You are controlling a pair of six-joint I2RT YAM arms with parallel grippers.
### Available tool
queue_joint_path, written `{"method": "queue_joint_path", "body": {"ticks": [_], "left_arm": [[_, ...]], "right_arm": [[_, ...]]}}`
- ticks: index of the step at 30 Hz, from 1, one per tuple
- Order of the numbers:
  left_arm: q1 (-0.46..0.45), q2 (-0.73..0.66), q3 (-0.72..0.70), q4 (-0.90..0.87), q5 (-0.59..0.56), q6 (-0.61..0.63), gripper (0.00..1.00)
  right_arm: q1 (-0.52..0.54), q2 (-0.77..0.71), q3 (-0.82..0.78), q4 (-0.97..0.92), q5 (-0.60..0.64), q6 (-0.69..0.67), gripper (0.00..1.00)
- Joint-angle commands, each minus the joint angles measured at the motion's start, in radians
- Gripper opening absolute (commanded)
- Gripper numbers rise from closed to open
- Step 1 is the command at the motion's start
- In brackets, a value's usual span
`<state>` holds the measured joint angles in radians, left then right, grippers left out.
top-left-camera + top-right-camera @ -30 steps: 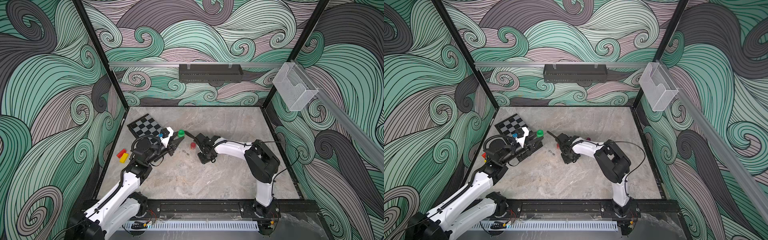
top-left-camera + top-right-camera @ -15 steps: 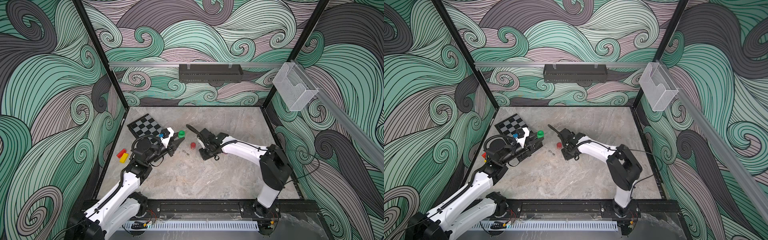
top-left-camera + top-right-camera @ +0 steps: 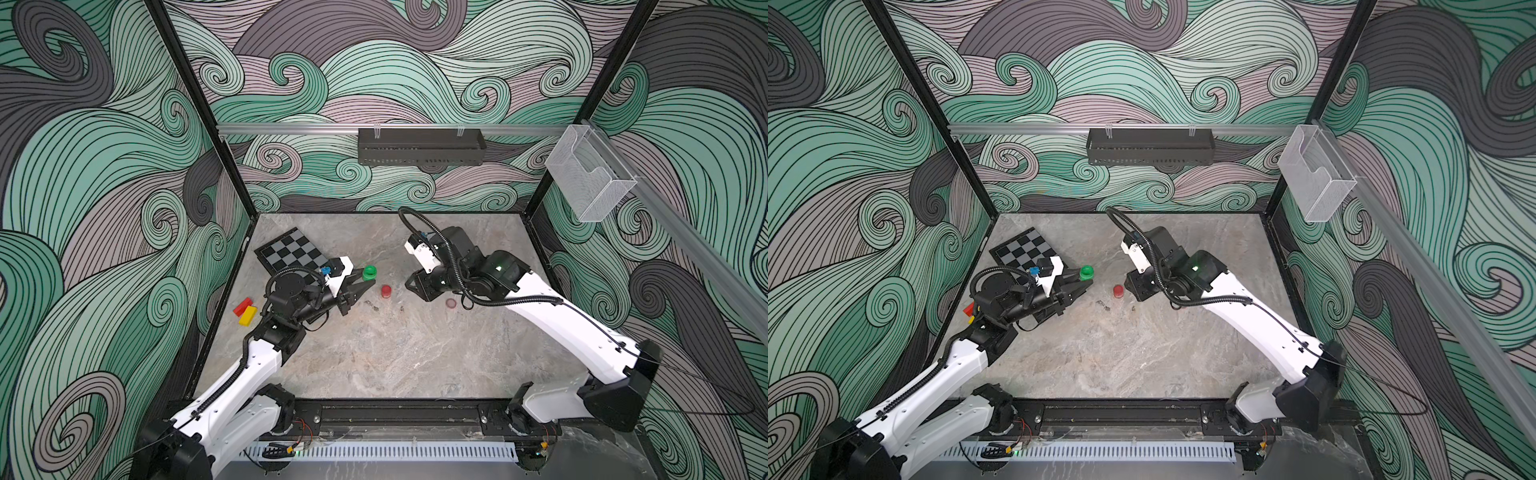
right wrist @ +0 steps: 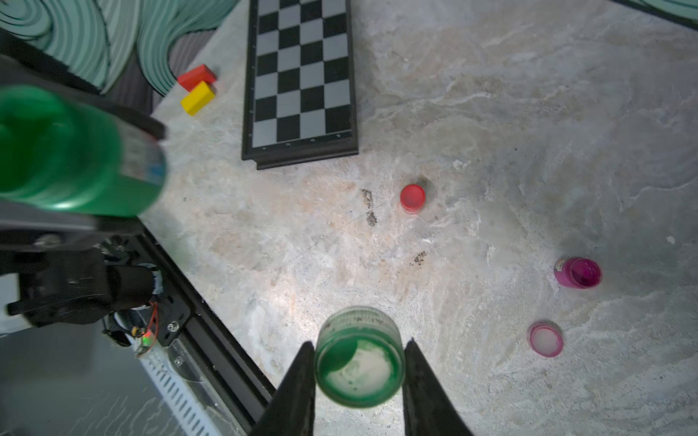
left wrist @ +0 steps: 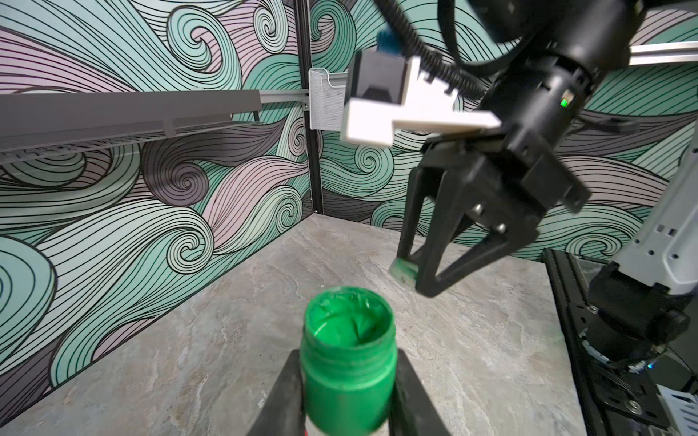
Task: Close the paint jar lid
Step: Pick up the lid from the center of the board, then close the lid on the paint jar.
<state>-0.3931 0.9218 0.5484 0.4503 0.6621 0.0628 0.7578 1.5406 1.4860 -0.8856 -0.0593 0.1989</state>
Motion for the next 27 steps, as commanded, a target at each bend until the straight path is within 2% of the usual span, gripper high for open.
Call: {"method": "queue_joint_path", "body": {"ticks": [1, 11, 20, 27], "left_arm": [[0.005, 0.014, 0.051, -0.017, 0.091, 0.02, 0.2], [0.003, 0.048, 0.095, -0.106, 0.234, 0.085, 0.2], [-0.013, 0.091, 0.167, -0.272, 0.389, 0.206, 0.2], [-0.023, 0.106, 0.191, -0.327, 0.437, 0.239, 0.2]], "right_arm": [[-0.002, -0.02, 0.033, -0.028, -0.112, -0.035, 0.29], [0.003, -0.066, 0.11, -0.058, -0.27, -0.053, 0.27], [0.031, 0.01, 0.186, -0.097, -0.286, -0.093, 0.25], [0.058, 0.085, 0.232, -0.134, -0.279, -0.131, 0.24]]}}
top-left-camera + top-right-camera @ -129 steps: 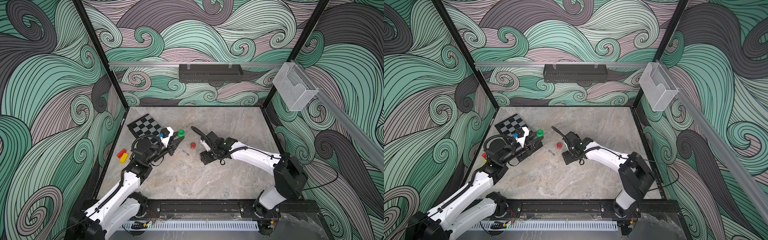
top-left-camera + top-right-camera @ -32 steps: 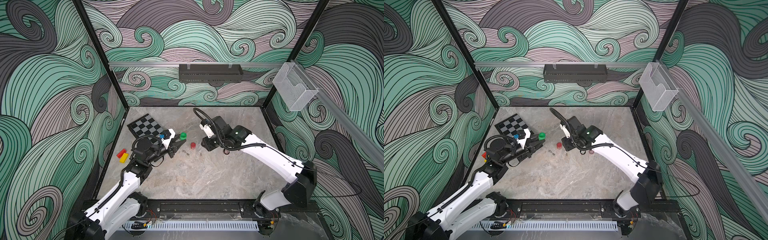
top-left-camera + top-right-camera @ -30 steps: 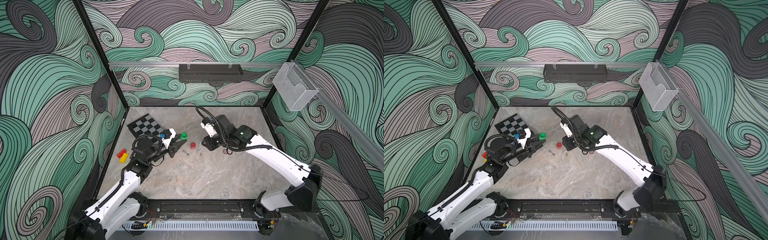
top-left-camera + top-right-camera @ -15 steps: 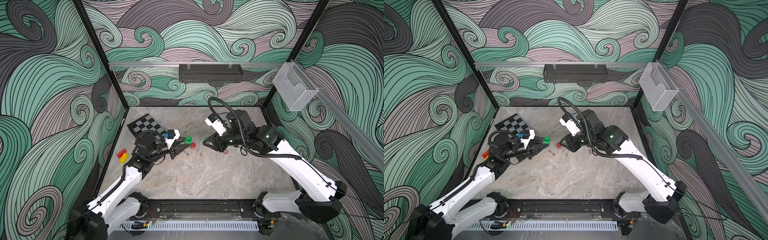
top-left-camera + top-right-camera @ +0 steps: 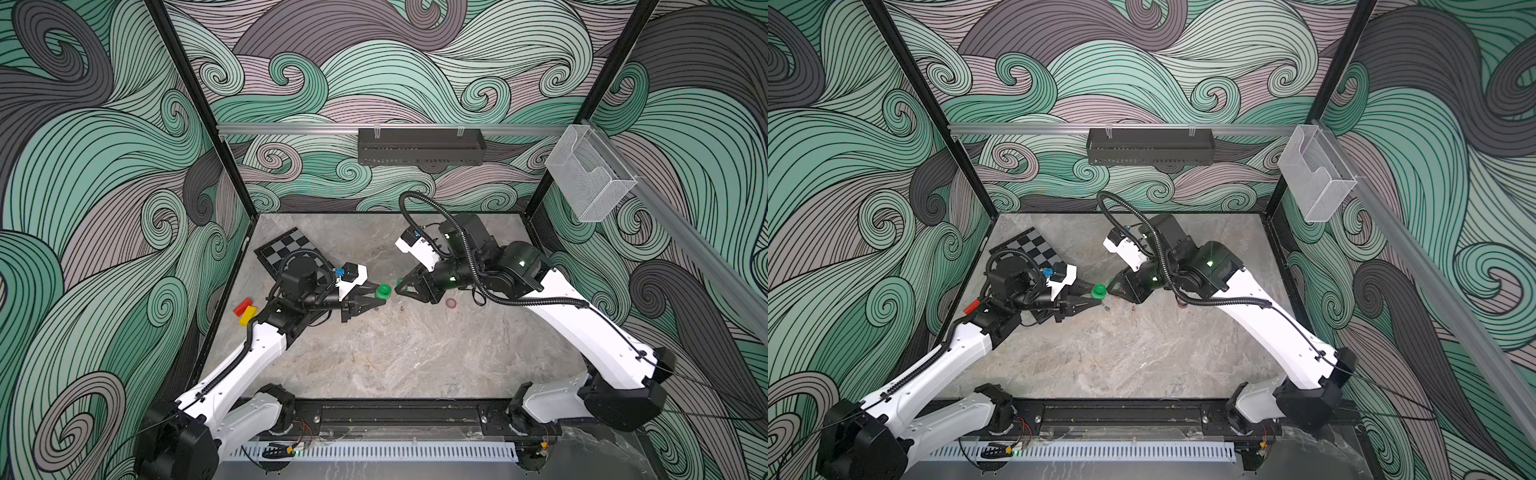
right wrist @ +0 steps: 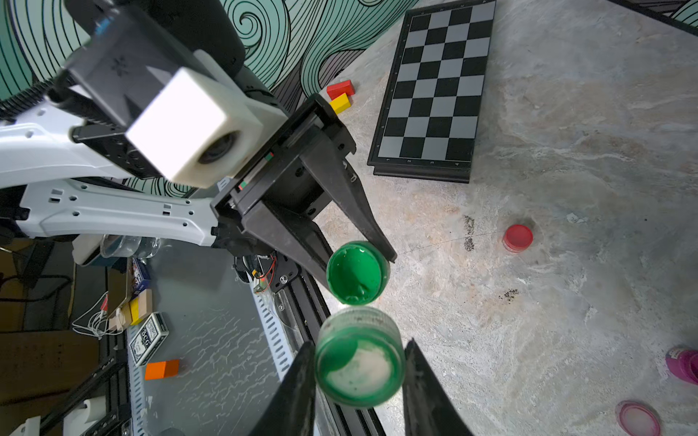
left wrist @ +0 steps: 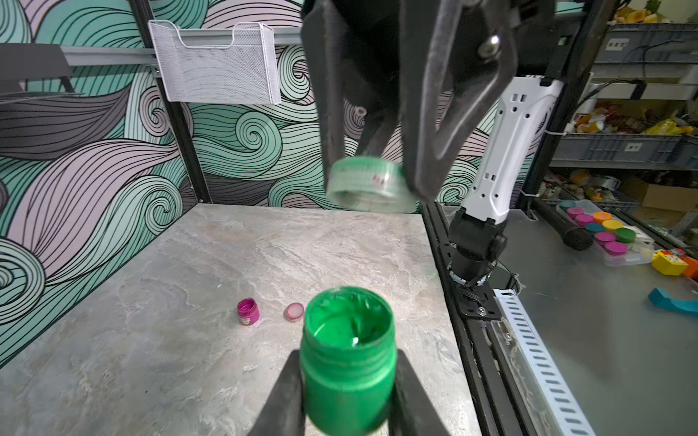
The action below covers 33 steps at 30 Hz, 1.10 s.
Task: Close the paint jar lid
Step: Close the lid on the paint jar.
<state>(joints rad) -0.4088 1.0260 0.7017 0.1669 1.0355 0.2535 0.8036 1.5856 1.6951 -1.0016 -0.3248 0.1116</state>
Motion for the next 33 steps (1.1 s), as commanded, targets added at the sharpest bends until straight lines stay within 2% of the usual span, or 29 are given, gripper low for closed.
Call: {"method": "queue_joint_path", "body": {"ticks": [1, 20, 33], "left_arm": [[-0.009, 0.002, 0.04, -0.052, 0.065, 0.055, 0.2], [-0.02, 0.023, 0.067, -0.128, 0.104, 0.103, 0.2], [-0.022, 0.037, 0.084, -0.168, 0.139, 0.142, 0.2]], "right_arm": [[0.015, 0.049, 0.026, -0.024, -0.011, -0.046, 0.24], [0.051, 0.125, 0.058, -0.048, -0.012, -0.104, 0.23], [0.082, 0.2, 0.101, -0.14, 0.0, -0.257, 0.21]]}}
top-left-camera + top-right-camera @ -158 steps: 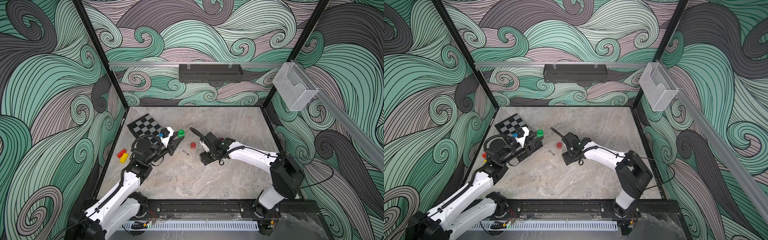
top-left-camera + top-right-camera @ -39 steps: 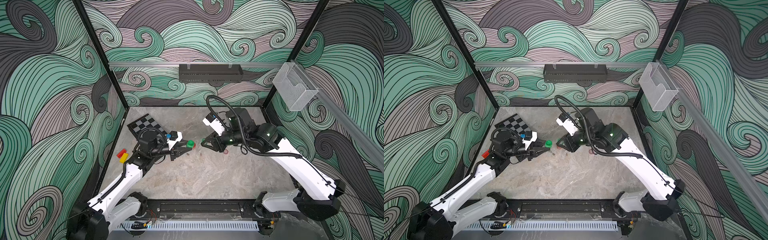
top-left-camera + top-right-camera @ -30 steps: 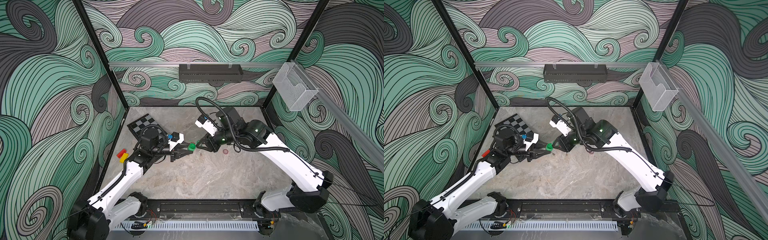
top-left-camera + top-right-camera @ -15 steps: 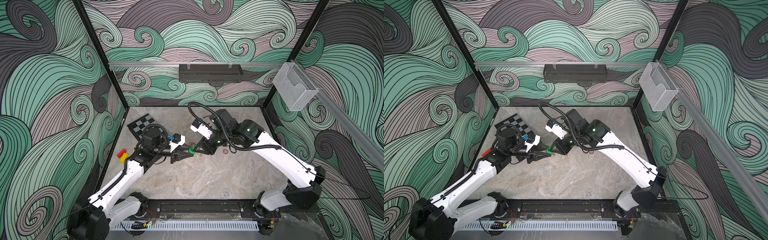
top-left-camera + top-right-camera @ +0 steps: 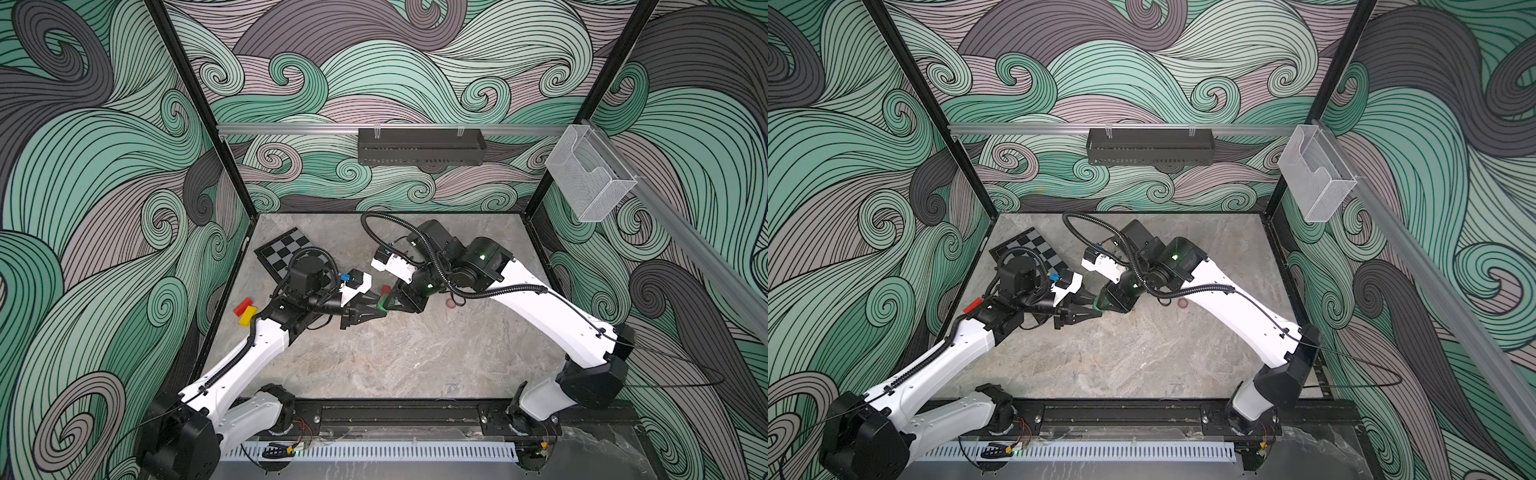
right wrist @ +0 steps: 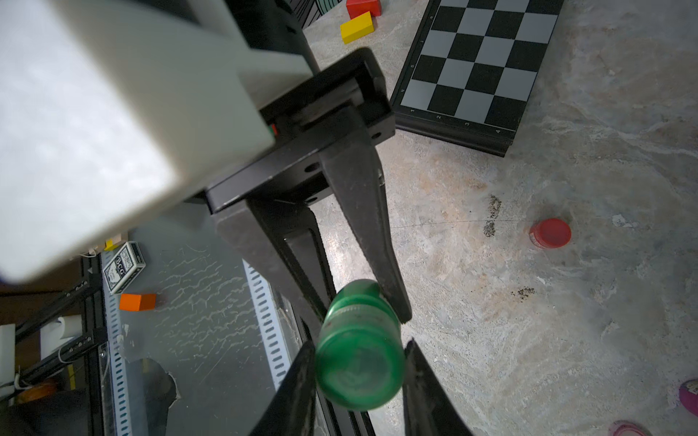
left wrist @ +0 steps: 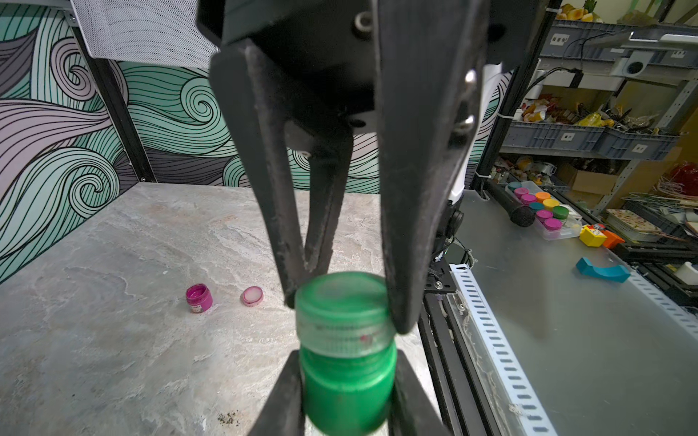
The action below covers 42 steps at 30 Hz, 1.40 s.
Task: Close the paint jar lid
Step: Close the lid on the paint jar.
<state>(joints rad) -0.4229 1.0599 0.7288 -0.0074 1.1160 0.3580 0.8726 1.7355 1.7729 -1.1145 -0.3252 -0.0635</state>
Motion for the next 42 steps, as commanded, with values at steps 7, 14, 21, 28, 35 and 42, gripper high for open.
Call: {"method": "queue_joint_path", "body": {"ticks": [7, 14, 21, 28, 35, 42], "left_arm": [[-0.008, 0.007, 0.063, -0.016, 0.065, 0.053, 0.2], [-0.01, 0.005, 0.064, -0.019, 0.062, 0.059, 0.2], [-0.01, -0.009, 0.058, -0.011, 0.032, 0.06, 0.19], [-0.01, -0.036, 0.037, 0.028, -0.024, 0.038, 0.19], [-0.011, -0.073, 0.013, 0.067, -0.109, 0.023, 0.19], [-0.01, -0.093, -0.004, 0.088, -0.159, 0.018, 0.19]], "right_arm": [[0.023, 0.108, 0.077, -0.071, 0.026, -0.196, 0.19], [0.029, 0.131, 0.075, -0.07, -0.013, -0.284, 0.18], [0.028, 0.164, 0.08, -0.055, 0.015, -0.172, 0.17], [0.025, 0.132, 0.022, 0.041, 0.012, 0.012, 0.17], [0.025, 0.128, -0.004, 0.082, 0.044, 0.302, 0.16], [0.059, 0.104, -0.052, 0.137, 0.101, 0.462, 0.19]]}}
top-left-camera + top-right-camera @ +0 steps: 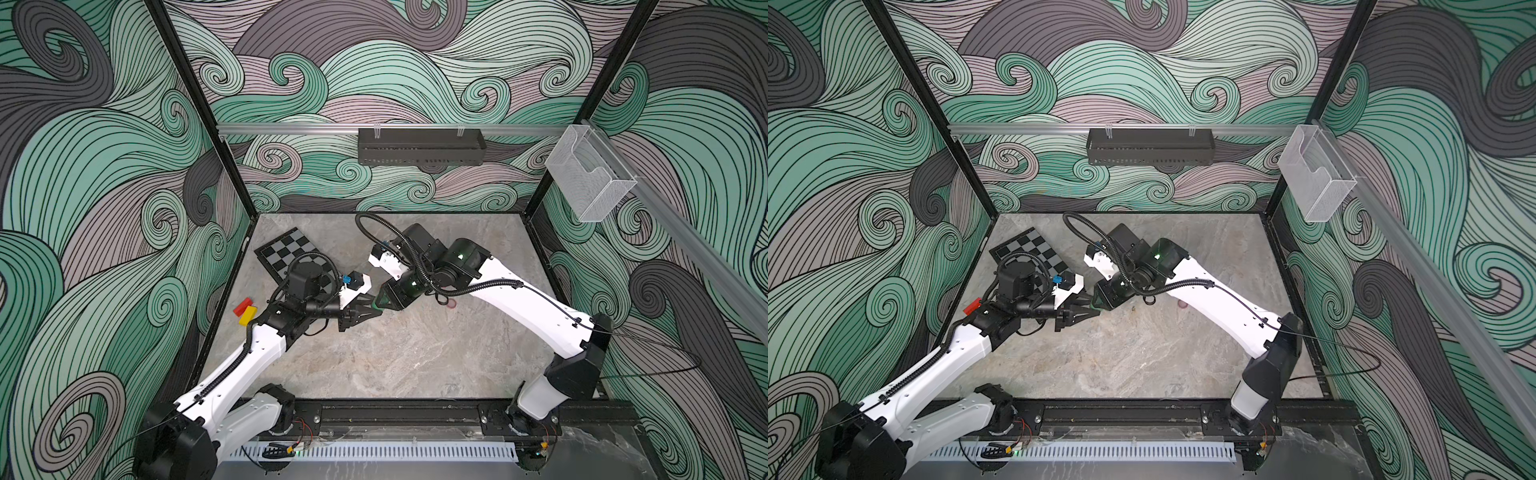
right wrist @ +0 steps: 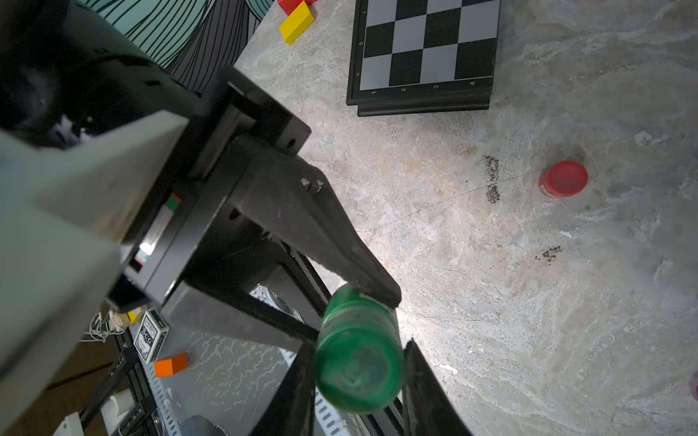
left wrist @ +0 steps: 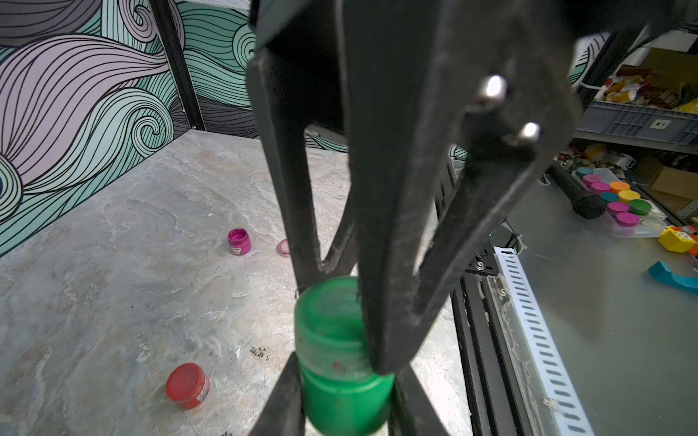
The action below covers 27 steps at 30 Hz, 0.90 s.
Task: Close the paint jar lid
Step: Close the lid on the paint jar.
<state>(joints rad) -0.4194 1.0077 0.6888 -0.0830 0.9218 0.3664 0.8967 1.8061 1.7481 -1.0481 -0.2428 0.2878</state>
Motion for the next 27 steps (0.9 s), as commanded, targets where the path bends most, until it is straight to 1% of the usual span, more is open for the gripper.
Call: {"method": "queue_joint_path", "body": {"ticks": [1, 4, 9, 13, 19, 24, 27], "left_arm": [[-0.013, -0.043, 0.037, 0.166, 0.032, 0.009, 0.19], [-0.013, -0.043, 0.037, 0.167, 0.03, 0.008, 0.19], [-0.013, -0.046, 0.034, 0.167, 0.03, 0.009, 0.19], [-0.014, -0.043, 0.034, 0.167, 0.03, 0.007, 0.19], [-0.013, -0.037, 0.036, 0.161, 0.034, 0.009, 0.19], [-0.013, -0.027, 0.04, 0.158, 0.049, 0.013, 0.19], [-0.014, -0.02, 0.041, 0.157, 0.059, 0.017, 0.19]], "right_arm": [[0.042, 0.035, -0.028, 0.071, 0.026, 0.122, 0.2], [0.053, 0.039, -0.023, 0.07, 0.022, 0.146, 0.21], [0.056, 0.032, -0.015, 0.068, 0.038, 0.144, 0.25], [0.052, 0.021, -0.004, 0.066, 0.041, 0.127, 0.31], [0.022, -0.022, 0.037, 0.038, 0.035, 0.077, 0.47], [-0.04, -0.097, 0.05, 0.029, -0.002, 0.031, 0.63], [-0.077, -0.132, 0.048, 0.028, -0.028, 0.004, 0.7]]}}
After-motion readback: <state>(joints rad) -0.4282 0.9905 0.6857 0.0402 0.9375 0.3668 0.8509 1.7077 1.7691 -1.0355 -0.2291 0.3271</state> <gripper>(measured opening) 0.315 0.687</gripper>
